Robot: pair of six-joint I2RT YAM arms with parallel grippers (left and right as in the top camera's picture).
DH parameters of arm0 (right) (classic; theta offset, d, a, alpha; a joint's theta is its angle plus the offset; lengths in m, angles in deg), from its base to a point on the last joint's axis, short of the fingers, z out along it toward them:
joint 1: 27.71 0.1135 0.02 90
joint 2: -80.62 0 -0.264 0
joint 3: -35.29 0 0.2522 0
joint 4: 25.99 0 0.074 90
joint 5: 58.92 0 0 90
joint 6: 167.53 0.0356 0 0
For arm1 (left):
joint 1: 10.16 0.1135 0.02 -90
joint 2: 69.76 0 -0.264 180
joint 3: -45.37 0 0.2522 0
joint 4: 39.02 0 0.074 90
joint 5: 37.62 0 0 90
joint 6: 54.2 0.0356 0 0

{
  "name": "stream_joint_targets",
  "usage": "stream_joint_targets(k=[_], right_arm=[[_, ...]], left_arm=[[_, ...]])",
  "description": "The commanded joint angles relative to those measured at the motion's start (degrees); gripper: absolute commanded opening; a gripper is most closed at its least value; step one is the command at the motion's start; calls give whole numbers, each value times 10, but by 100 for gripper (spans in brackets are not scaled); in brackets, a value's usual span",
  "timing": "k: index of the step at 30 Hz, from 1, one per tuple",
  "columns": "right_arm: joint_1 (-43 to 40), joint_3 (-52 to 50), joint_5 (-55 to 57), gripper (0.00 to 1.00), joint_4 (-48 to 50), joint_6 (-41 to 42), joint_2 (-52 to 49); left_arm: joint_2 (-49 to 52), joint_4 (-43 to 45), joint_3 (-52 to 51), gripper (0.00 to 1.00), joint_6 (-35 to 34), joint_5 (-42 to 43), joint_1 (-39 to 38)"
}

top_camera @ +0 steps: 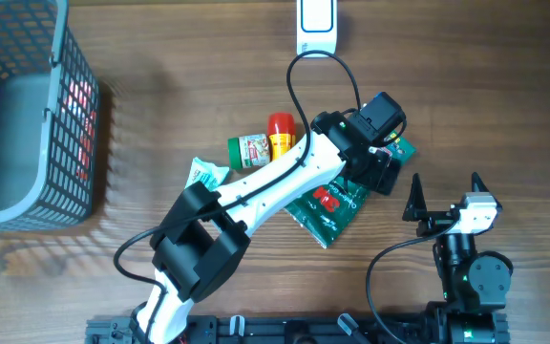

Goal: Scan the item barcode
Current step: 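Carry the glove pack to the scanner and present its barcode, then drop the glove pack on the table right of the sauce bottle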

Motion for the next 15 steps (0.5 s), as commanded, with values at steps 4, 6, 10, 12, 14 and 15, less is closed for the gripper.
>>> stream_joint_targets(k=[4, 6, 10, 12, 14, 15], right_arm=[[3, 0, -9, 100, 1, -7, 2], [3, 0, -9, 100, 1, -7, 2], [3, 0, -9, 100, 1, -7, 2], [3, 0, -9, 100, 1, -7, 2], [3, 0, -9, 100, 1, -7, 2], [3, 0, -9, 100, 1, -7, 2]], left_arm=[[-78, -12, 2, 100, 63, 9, 14], [-114, -15, 2, 100, 70, -8, 26], [-203, -16, 2, 100, 70, -56, 70], [-252, -16, 2, 100, 70, -70, 107], [-299, -16, 2, 100, 69, -72, 153], [-321, -16, 2, 100, 67, -72, 180]])
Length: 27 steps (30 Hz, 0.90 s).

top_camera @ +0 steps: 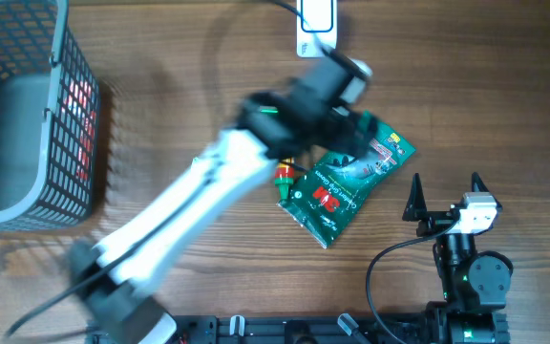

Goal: Scan the item barcode
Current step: 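Drop the glove pack on the table right of the sauce bottle, then reach left gripper into the basket and grasp the red Nescafe stick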

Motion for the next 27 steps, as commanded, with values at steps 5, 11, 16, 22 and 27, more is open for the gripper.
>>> stream_joint_targets(k=[5, 11, 16, 22, 27], right_arm=[[3, 0, -9, 100, 1, -7, 2], [3, 0, -9, 100, 1, -7, 2], [3, 0, -9, 100, 1, -7, 2], [3, 0, -9, 100, 1, -7, 2], [3, 0, -9, 100, 1, -7, 2]], left_arm=[[-183, -11, 3, 100, -26, -33, 249], [-217, -71, 2, 100, -115, -30, 515], [-169, -149, 2, 100, -126, 40, 710], [-69, -188, 0, 100, -110, 108, 831], [16, -167, 0, 100, 60, 106, 829]])
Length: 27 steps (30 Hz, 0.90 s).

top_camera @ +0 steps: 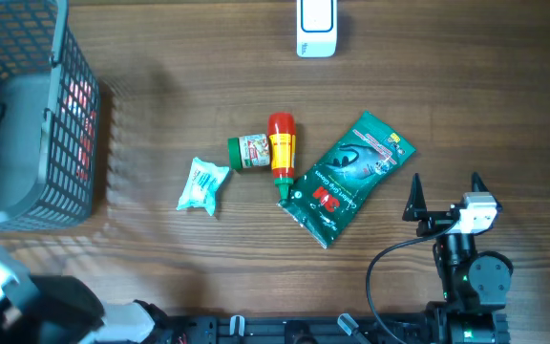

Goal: Scan the item barcode
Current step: 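Reach left gripper into the basket and grasp the red Nescafe stick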

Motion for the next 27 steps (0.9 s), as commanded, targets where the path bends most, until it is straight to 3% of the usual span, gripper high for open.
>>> stream_joint_targets(k=[1, 10, 19, 27], right_arm=[[3, 0, -9, 100, 1, -7, 2], [3, 0, -9, 100, 1, -7, 2], [3, 0, -9, 100, 1, -7, 2], [3, 0, -9, 100, 1, -7, 2]], left_arm=[[63, 10, -1, 100, 145, 26, -8], [206, 38, -1, 100, 182, 32, -10], [299, 43, -1, 100, 333, 51, -50], [312, 101, -1, 100, 329, -87, -108]])
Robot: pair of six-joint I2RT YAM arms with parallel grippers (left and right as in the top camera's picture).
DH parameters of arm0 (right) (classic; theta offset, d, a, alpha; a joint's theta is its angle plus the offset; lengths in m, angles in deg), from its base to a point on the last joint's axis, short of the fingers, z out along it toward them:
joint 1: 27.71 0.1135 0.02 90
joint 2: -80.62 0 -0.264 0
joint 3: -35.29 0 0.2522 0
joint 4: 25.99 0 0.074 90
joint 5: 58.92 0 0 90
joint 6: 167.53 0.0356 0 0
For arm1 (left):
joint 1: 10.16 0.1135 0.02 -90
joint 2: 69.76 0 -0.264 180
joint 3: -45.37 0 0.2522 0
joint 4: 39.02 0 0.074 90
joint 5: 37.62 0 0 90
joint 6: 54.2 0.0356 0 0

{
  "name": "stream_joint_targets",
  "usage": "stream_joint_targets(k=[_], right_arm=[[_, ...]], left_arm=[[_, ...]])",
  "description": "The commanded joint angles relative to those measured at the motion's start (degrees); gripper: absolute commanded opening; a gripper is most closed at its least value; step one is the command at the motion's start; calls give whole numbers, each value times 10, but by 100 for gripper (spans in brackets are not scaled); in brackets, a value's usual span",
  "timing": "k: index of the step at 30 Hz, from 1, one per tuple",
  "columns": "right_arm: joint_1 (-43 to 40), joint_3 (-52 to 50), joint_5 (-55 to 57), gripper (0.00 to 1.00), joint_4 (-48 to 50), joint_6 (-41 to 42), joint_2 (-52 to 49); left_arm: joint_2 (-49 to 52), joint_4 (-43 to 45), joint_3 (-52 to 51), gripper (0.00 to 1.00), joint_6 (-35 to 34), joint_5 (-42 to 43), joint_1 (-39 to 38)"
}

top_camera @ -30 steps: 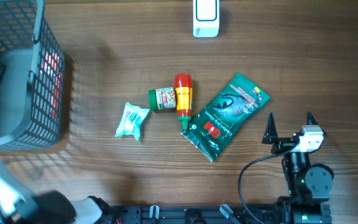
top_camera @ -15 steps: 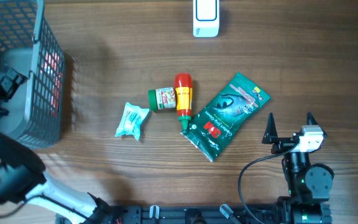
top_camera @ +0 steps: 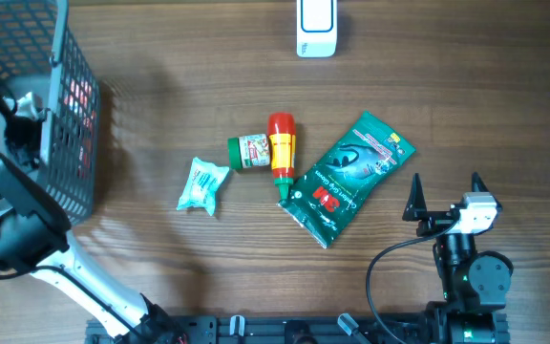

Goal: Scan the item barcode
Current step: 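Reach left gripper into the basket and grasp the red Nescafe stick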

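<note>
A white barcode scanner [top_camera: 315,27] stands at the table's far edge. Mid-table lie a green 3M packet [top_camera: 347,177], a red bottle [top_camera: 281,151], a small green jar [top_camera: 247,151] and a white-and-green sachet [top_camera: 203,183]. My left arm reaches up the far left side, and its gripper [top_camera: 22,122] sits over the basket's right wall. The arm hides its fingers. Near the front right, well clear of the items, my right gripper [top_camera: 445,189] is open and holds nothing.
A grey mesh basket [top_camera: 65,57] fills the far left corner, with something red [top_camera: 79,103] showing through its wall. The left arm's black elbow [top_camera: 8,215] hangs over the table's left edge.
The left arm has shifted at the far left: it was mostly out of frame beside the basket and now lies across the basket's right wall. The items, scanner and right arm are unchanged.
My left gripper was first down on the green packet's upper end. Then the arm showed blurred near the scanner, with the packet lying uncovered on the table. After that it stood at the left edge by the basket, where it still is. The right gripper stayed open throughout.
</note>
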Motion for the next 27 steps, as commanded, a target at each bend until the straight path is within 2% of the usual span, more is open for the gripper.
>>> stream_joint_targets(k=[1, 9, 13, 17, 19, 25, 27], right_arm=[[3, 0, -9, 100, 1, -7, 2], [3, 0, -9, 100, 1, -7, 2], [3, 0, -9, 100, 1, -7, 2], [3, 0, -9, 100, 1, -7, 2], [3, 0, -9, 100, 1, -7, 2], [3, 0, -9, 100, 1, -7, 2], [3, 0, -9, 100, 1, -7, 2]], left_arm=[[5, 21, 0, 100, 21, -93, -33], [22, 37, 0, 100, 24, -109, -57], [24, 30, 0, 100, 9, -150, -52], [24, 27, 0, 100, -83, -259, -38], [24, 23, 0, 100, -119, -281, -31], [18, 11, 0, 100, -263, -281, -4], [10, 9, 0, 98, -282, -270, 0]])
